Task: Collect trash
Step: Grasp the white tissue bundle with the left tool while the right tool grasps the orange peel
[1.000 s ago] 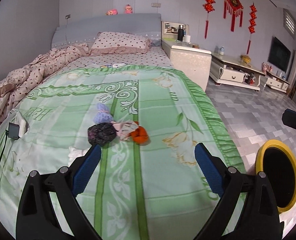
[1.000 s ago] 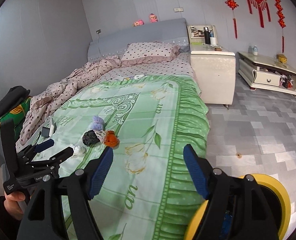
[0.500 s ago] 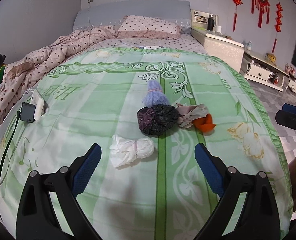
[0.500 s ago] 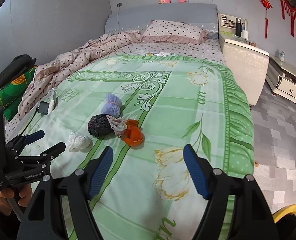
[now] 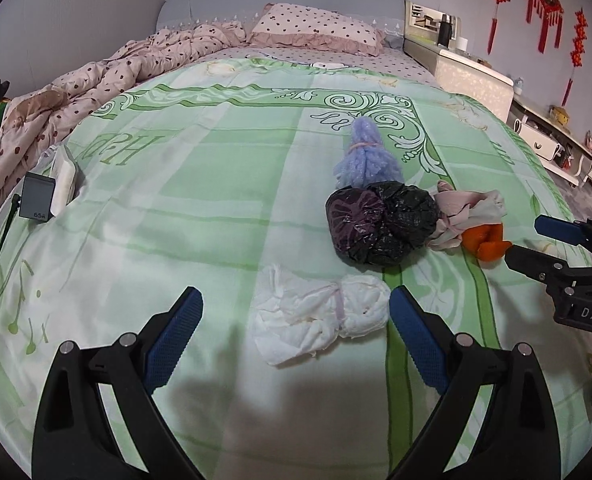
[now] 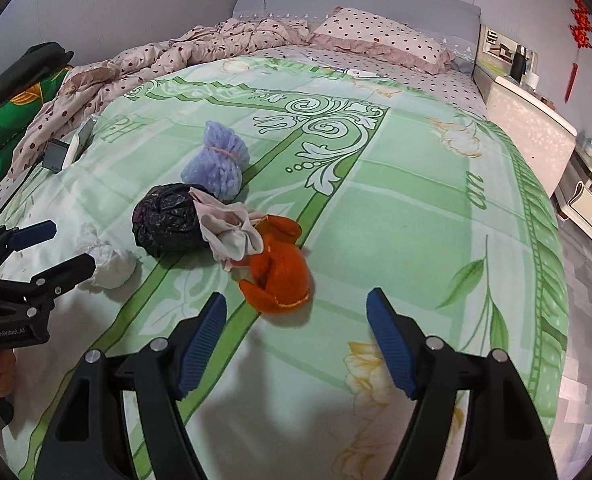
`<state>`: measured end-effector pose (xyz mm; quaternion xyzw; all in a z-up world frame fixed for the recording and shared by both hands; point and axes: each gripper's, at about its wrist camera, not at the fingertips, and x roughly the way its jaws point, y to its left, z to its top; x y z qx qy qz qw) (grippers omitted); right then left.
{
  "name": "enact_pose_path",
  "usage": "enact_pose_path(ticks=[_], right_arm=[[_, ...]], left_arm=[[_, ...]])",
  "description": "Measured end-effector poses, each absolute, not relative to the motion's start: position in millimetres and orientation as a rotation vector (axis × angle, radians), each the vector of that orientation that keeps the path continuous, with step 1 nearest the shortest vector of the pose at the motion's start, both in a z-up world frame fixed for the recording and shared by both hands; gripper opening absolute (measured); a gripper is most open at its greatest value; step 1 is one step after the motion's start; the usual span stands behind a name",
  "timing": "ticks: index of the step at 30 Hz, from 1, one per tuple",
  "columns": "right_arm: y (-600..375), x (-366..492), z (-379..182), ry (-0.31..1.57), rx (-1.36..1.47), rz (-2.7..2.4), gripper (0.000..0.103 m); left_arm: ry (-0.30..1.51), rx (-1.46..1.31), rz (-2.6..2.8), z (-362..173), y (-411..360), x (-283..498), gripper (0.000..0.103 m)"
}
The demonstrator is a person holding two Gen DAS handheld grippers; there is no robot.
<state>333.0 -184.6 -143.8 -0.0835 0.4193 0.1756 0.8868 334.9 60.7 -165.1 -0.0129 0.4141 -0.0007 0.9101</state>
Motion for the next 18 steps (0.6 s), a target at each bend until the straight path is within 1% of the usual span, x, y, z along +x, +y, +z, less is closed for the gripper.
enact_pose_path(ticks=[6, 9, 10, 12, 13, 14, 15, 17, 18], right_arm=[[-169, 351, -163, 0.887, -0.217, 0.376, 0.069], [-165, 359, -166, 0.896, -0.198, 0.389, 0.064], [-164, 361, -167, 0.898, -0.197, 0.392, 0.059], [-163, 365, -167, 0.898, -0.191, 0.388, 0.053], [-163, 366, -166, 0.899, -0.185, 0.39, 0.048], [-163, 366, -166, 0.9, -0.185, 0.391, 0.044], [-163, 366, -166, 0.897, -0.188, 0.383, 0.036], [-165, 366, -165, 0.894, -0.169, 0.383, 0.034], [-166, 366, -165, 0.894, -0.159, 0.381, 0.033]], left_arm=[[0.867, -0.051, -0.045, -178, 63, 345, 0.09], [0.859, -0.061, -0.079, -178, 60, 347, 0.088], [0.86, -0.055, -0.092, -179, 57, 348, 0.085], [0.868, -0.036, -0.125, -181, 51, 349, 0.079], [0.872, -0.028, -0.141, -182, 47, 349, 0.074], [0.877, -0.017, -0.157, -183, 43, 349, 0.067], [0.881, -0.01, -0.173, -183, 39, 348, 0.063], [0.887, -0.006, -0.2, -184, 33, 348, 0.047], [0.888, -0.005, -0.212, -184, 31, 348, 0.044]])
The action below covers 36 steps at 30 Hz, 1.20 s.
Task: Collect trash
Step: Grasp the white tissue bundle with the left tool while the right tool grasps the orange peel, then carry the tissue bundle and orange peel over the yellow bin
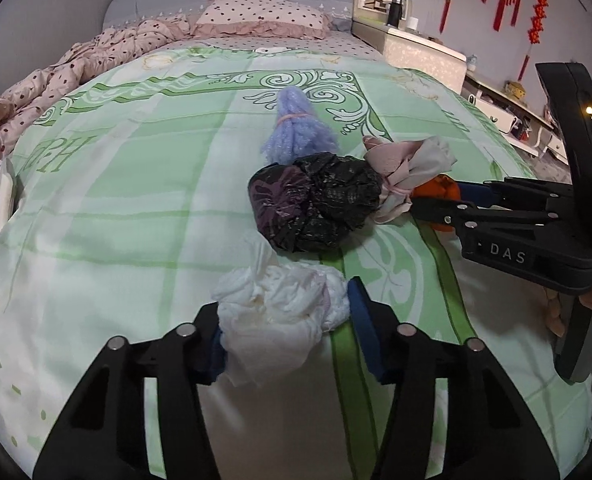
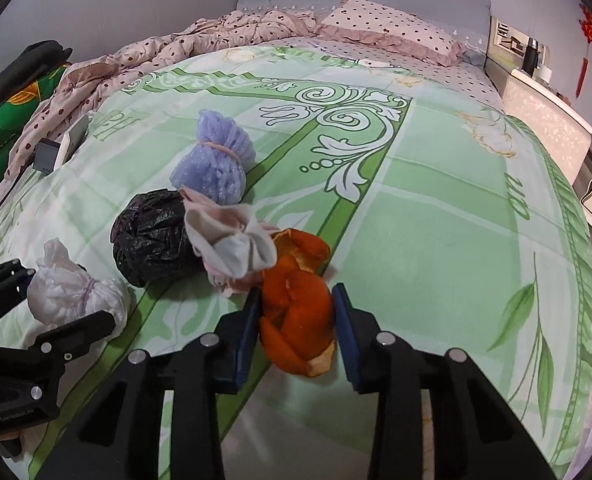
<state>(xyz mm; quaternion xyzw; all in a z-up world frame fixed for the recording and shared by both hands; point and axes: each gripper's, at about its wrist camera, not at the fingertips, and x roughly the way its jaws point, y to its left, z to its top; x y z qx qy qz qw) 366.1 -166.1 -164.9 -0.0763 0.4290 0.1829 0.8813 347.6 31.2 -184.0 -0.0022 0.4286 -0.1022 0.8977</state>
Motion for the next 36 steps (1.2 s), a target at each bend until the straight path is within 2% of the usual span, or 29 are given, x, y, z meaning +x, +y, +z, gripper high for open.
enact_pose_path(ticks=[2, 8, 21, 36], right_arm=[[-170, 366, -164, 0.895, -0.137, 0.377, 0.031], [-182, 361, -159, 0.908, -0.096, 0.36, 0.028], [-212, 318, -113, 0.847, -0.028, 0.336, 0.027], [-257, 216, -8, 0.676, 0.034, 0.317, 0.027]], left_arm=[[0.879, 0.014, -0.218, -183, 25, 346, 0.037], [0.876, -0.008, -0.228, -180, 26, 342, 0.033], [0.825, -0.026, -0.198, -138, 39, 308, 0.032], [0.692, -0.048, -0.188, -42, 23, 236, 0.032]])
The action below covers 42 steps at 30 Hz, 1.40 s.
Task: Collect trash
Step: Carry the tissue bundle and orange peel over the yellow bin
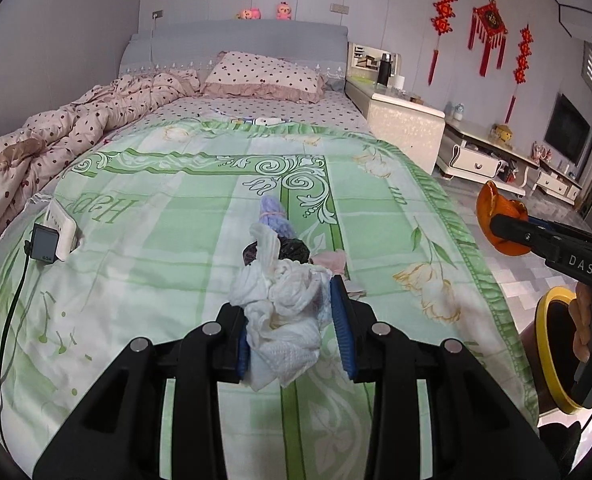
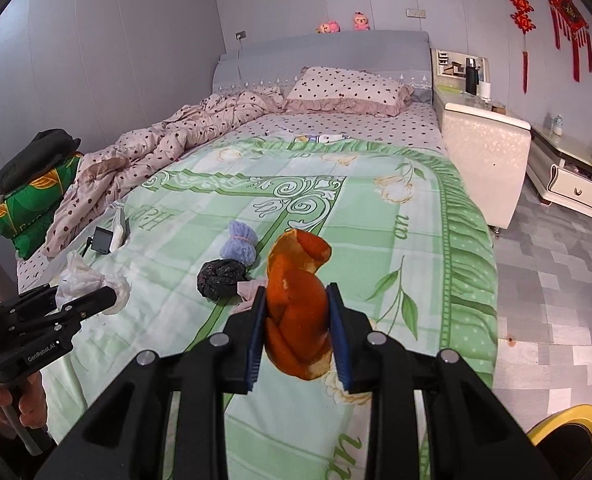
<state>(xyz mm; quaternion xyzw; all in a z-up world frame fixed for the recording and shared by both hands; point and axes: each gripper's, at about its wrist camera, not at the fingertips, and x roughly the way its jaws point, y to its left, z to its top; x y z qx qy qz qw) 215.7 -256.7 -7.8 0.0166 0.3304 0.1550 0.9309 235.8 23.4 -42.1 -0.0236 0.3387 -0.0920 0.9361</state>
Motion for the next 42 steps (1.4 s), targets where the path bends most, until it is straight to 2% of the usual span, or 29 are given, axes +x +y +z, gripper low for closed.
enact_pose_path(ticks=[9, 24, 42], right_arm=[[-298, 157, 42, 0.584, 0.04, 0.266, 0.027], [-398, 84, 81, 0.497, 0.103, 0.139, 0.027], [-498, 41, 62, 0.51, 0.169, -0.003, 0.028]], left_arm=[[0.639, -0.049, -0.214, 5, -12, 200, 0.033], [0.58, -0.006, -0.346, 53, -123, 161, 0.033], [0.61, 0.057, -0.526, 44, -263, 142, 0.033]])
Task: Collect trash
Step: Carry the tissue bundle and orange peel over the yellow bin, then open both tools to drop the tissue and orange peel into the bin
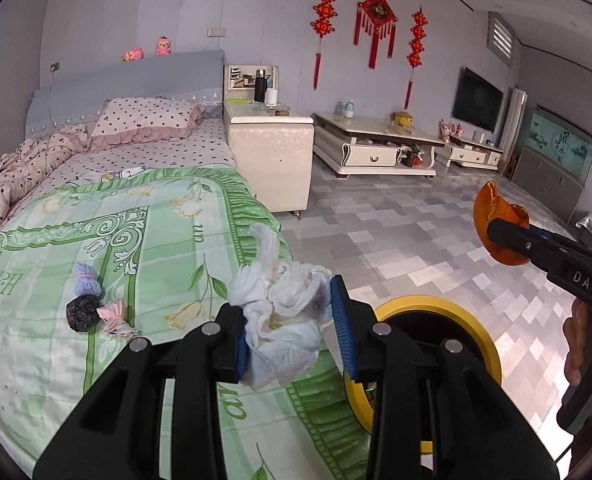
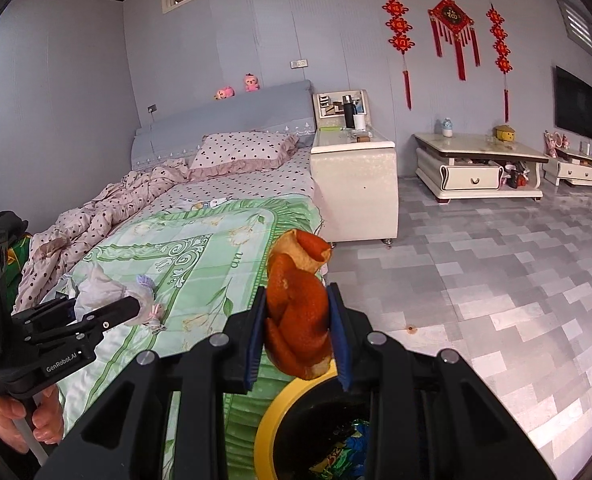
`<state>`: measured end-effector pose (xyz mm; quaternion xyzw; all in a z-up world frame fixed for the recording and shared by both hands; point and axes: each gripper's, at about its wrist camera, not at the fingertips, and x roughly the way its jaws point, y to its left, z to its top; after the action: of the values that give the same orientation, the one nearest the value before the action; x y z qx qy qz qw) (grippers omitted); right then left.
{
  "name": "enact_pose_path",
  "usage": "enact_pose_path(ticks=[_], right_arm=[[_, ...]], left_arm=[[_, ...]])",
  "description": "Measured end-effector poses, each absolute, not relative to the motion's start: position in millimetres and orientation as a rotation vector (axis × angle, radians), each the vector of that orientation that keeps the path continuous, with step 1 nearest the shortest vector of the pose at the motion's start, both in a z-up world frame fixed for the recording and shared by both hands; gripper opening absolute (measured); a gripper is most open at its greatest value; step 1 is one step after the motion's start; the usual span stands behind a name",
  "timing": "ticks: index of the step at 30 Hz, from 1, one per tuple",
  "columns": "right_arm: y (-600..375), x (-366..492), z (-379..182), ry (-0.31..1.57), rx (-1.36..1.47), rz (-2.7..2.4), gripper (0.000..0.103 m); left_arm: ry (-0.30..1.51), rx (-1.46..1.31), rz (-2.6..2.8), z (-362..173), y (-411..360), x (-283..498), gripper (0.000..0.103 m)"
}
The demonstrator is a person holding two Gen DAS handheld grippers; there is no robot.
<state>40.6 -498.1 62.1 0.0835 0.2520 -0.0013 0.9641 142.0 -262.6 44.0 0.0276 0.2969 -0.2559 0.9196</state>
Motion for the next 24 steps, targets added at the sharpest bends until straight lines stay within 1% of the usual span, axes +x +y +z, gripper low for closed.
enact_pose_path(ticks=[9, 24], right_arm=[[-526, 35, 35, 0.554, 0.216, -0.041, 0.028], [-561, 44, -26, 0.67, 0.287, -0.101, 0.028]], left_arm=[[0.655, 0.085, -0.573, 16, -300, 144, 0.033], [0.762, 0.14, -0.659, -51, -355, 153, 0.034]])
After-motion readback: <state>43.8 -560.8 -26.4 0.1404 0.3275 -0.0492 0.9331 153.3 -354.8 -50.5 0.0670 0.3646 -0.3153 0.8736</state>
